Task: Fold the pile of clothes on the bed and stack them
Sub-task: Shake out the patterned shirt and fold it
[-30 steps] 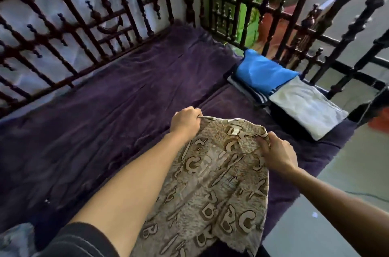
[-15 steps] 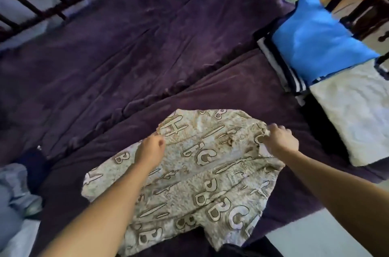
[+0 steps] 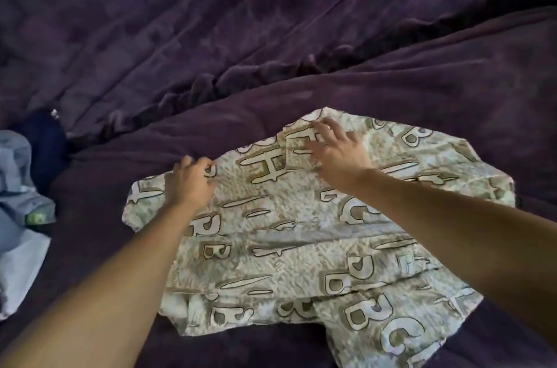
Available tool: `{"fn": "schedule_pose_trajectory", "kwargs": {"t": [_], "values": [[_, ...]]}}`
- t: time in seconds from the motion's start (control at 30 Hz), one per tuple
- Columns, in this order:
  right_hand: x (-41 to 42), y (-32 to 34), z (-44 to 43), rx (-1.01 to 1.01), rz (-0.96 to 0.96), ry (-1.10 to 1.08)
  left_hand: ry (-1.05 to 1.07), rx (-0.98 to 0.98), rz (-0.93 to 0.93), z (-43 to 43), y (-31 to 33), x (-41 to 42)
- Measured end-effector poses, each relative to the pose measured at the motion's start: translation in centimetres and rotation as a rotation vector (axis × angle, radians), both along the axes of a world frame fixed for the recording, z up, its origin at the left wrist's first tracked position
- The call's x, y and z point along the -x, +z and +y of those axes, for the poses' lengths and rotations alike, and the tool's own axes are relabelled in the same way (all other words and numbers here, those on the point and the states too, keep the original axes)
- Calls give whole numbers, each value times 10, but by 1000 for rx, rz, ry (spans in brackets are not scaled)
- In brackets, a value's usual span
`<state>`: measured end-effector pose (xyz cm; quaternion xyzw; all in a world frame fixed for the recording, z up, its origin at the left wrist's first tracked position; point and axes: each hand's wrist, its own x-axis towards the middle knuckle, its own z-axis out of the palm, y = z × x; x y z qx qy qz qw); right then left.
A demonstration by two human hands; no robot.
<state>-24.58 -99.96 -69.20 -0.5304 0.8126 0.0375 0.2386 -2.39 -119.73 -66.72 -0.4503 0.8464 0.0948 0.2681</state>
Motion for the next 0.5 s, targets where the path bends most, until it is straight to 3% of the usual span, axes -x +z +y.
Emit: {"fn": "schedule_pose_trajectory", "kwargs": {"t": [0.13,0.27,0.4,0.5], "values": [[45,14,-8,226,-91,-556,44,68,170,-18,-4,14],[137,49,-39,303,61,-930,87,121,378,-45,14,43],[162,66,-49,228,143,-932,131,95,371,-52,23,47],[110,66,-35,329,210,-630,254,132,343,-41,21,20]]}}
